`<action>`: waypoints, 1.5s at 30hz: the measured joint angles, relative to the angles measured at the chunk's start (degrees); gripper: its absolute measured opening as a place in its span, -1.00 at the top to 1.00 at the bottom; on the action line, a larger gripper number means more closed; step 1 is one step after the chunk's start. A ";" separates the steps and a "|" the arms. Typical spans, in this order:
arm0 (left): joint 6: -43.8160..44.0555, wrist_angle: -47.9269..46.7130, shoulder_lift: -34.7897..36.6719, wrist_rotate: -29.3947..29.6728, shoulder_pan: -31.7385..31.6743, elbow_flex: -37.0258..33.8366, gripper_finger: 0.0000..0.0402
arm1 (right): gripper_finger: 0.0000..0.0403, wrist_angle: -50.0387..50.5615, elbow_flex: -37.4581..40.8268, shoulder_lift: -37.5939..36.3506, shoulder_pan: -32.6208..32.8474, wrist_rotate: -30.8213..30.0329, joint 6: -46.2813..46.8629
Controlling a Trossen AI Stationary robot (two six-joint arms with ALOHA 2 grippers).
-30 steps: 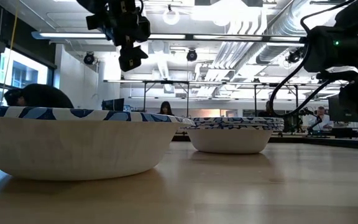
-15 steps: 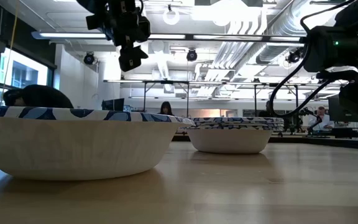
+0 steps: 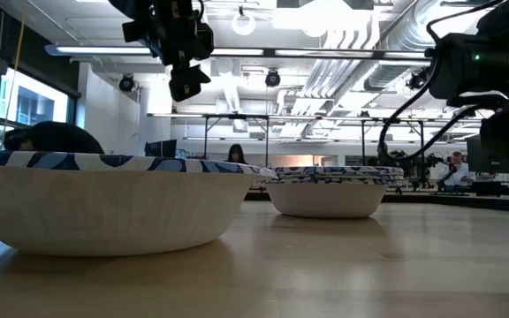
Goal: Nest bowls inside each other
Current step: Stack the white patterned bowl on top of the other white patterned bowl
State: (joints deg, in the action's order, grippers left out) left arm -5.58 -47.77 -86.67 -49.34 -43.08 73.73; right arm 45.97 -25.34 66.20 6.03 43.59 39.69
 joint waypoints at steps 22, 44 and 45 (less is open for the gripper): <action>-2.10 0.00 0.00 -0.02 -1.58 0.00 0.04 | 1.00 -12.46 0.00 -13.87 -2.04 0.88 16.91; -4.37 -0.42 0.00 -1.29 -2.02 0.00 0.04 | 1.00 -26.61 -0.02 -20.71 -9.99 -1.78 24.93; -4.55 -0.42 0.00 -1.30 -2.03 0.00 0.04 | 1.00 -27.37 -0.02 -20.83 -10.68 -2.31 25.03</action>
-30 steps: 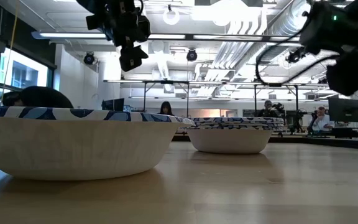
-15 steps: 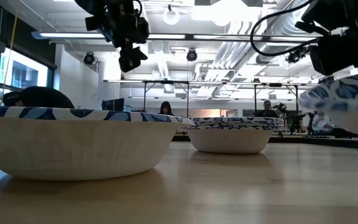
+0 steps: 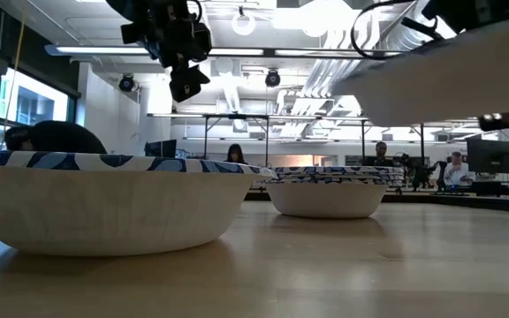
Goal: Nest bowls inside each other
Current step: Stack the white patterned bowl on top of the other white patterned bowl
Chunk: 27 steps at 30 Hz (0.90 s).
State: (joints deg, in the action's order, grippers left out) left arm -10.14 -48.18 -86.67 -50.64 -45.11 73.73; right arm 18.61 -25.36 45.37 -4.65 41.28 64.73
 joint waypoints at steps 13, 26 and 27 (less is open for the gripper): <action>-1.07 0.22 0.00 -0.42 -1.15 0.00 0.04 | 1.00 -3.89 -0.04 -0.13 -6.56 -9.64 1.15; -2.11 0.52 0.00 -0.45 -1.13 0.00 0.04 | 1.00 -3.91 -0.04 -0.13 -10.81 -19.12 4.35; -2.10 0.52 0.00 -0.45 -1.13 0.00 0.04 | 1.00 -3.91 -0.04 -0.13 -10.90 -19.64 4.48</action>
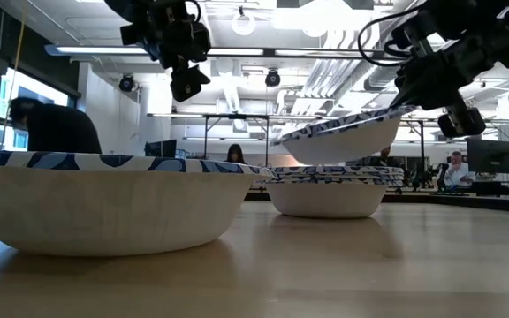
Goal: Nest bowls inside each other
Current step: Stack the white patterned bowl on top of the other white patterned bowl
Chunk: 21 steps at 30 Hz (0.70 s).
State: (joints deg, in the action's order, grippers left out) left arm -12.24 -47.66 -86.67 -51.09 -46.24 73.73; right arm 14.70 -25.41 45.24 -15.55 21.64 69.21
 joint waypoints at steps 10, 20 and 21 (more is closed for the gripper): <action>0.01 0.20 0.00 -0.37 0.00 0.00 0.04 | 1.00 0.09 0.00 2.37 -0.05 -3.62 1.38; 0.03 0.38 0.00 -0.42 0.02 0.00 0.04 | 1.00 -2.53 0.00 7.15 -0.01 -6.00 1.49; 0.03 0.49 0.00 -0.40 0.02 0.00 0.04 | 1.00 -3.10 0.00 7.57 -0.01 -6.10 1.50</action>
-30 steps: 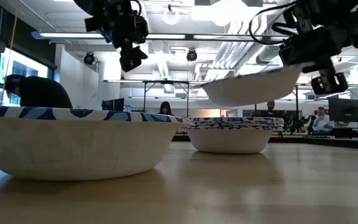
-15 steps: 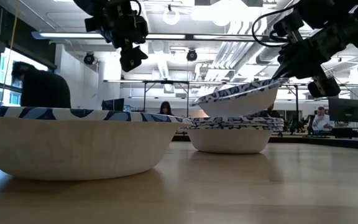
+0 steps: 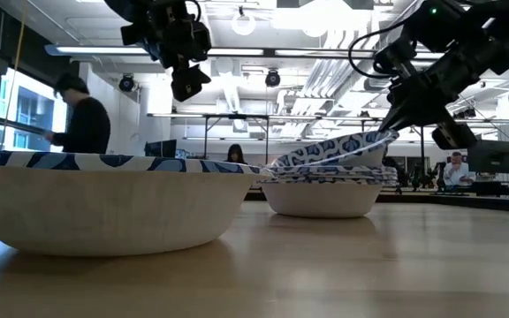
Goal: Nest bowls inside each other
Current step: Stack the white patterned bowl on top of the other white patterned bowl
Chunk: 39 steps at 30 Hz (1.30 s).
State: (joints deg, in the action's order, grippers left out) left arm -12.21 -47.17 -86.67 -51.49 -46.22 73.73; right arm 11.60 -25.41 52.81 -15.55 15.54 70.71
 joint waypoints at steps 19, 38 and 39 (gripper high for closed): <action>-0.44 0.58 0.00 -0.01 0.00 0.00 0.04 | 1.00 -6.29 0.00 5.47 0.00 1.59 2.56; 0.15 0.53 0.00 -0.43 0.00 0.00 0.04 | 0.40 -6.36 0.00 5.45 0.02 0.45 2.52; 0.15 0.53 0.00 -0.43 0.00 0.00 0.04 | 0.40 -6.36 0.00 5.44 0.02 0.24 2.53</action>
State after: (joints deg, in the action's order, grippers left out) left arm -12.05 -46.63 -86.67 -51.92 -46.22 73.73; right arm 5.23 -25.41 58.25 -15.53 15.78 73.24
